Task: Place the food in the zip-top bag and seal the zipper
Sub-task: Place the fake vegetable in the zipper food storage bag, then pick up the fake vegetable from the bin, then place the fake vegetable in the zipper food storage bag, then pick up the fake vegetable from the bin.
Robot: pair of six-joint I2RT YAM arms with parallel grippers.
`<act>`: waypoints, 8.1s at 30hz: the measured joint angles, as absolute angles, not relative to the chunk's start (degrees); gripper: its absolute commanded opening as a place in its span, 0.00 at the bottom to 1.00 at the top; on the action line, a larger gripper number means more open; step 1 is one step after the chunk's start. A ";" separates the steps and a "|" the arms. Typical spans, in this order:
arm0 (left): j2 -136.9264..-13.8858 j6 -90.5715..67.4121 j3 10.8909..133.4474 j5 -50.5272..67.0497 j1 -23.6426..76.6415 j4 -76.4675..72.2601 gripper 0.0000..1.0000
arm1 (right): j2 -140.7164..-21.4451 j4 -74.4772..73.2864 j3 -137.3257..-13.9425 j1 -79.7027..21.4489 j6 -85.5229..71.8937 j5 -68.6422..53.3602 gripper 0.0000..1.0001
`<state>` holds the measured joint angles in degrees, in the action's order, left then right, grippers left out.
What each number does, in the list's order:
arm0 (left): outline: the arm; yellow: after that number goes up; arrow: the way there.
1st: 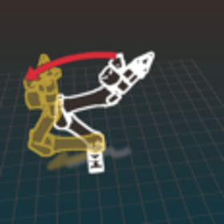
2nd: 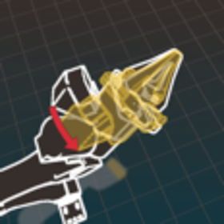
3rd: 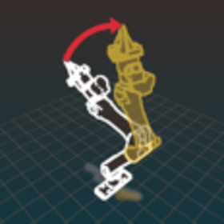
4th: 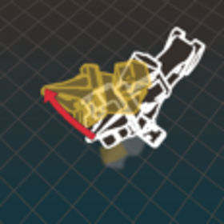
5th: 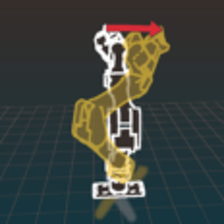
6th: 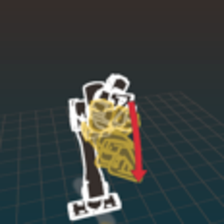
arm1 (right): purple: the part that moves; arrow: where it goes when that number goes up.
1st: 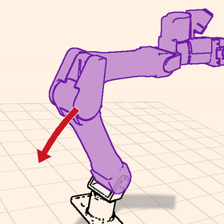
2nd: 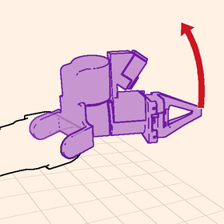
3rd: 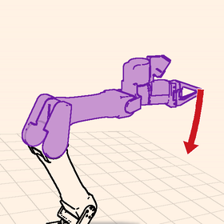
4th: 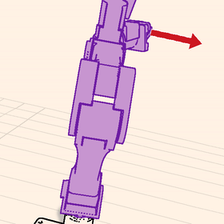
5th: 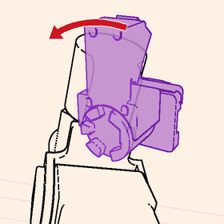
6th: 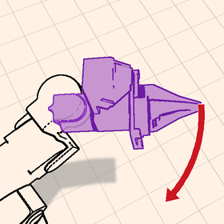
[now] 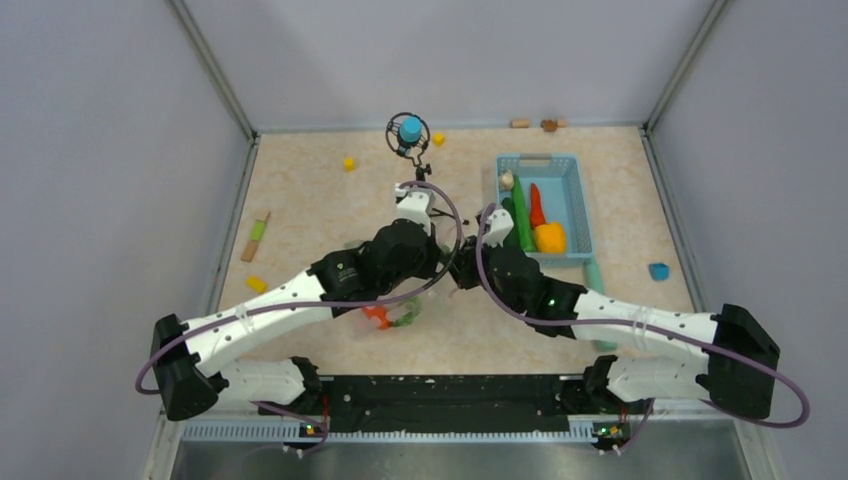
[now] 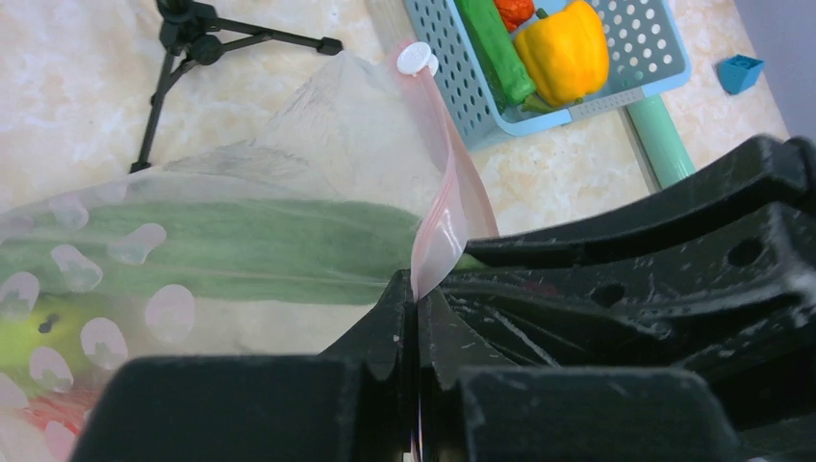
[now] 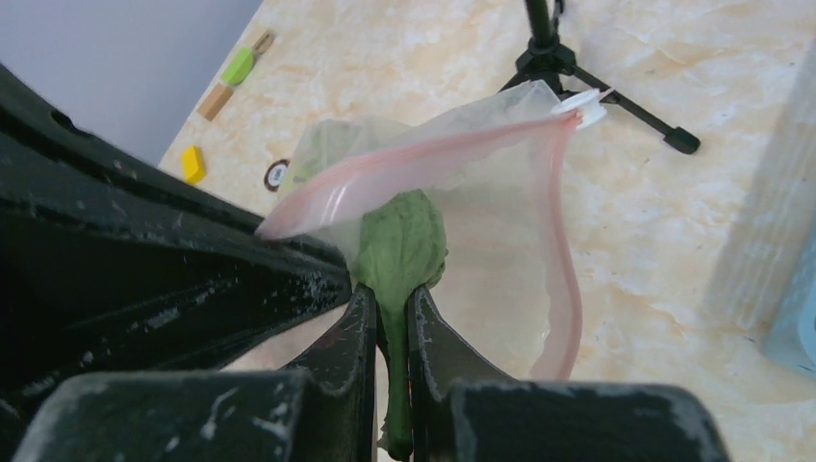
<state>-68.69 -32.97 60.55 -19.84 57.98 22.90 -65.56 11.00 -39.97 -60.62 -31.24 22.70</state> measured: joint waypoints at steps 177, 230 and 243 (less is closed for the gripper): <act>-55.53 -30.22 46.35 -14.33 53.95 20.56 0.00 | -82.43 32.60 -36.23 -58.67 -52.56 18.92 0.47; -46.46 -33.23 46.70 -31.07 54.48 20.51 0.00 | -52.56 0.80 -46.04 -58.41 -23.62 25.12 0.98; -51.35 -31.51 53.41 -38.52 54.48 21.61 0.00 | -60.58 -13.82 -47.22 -24.45 -23.79 15.07 0.93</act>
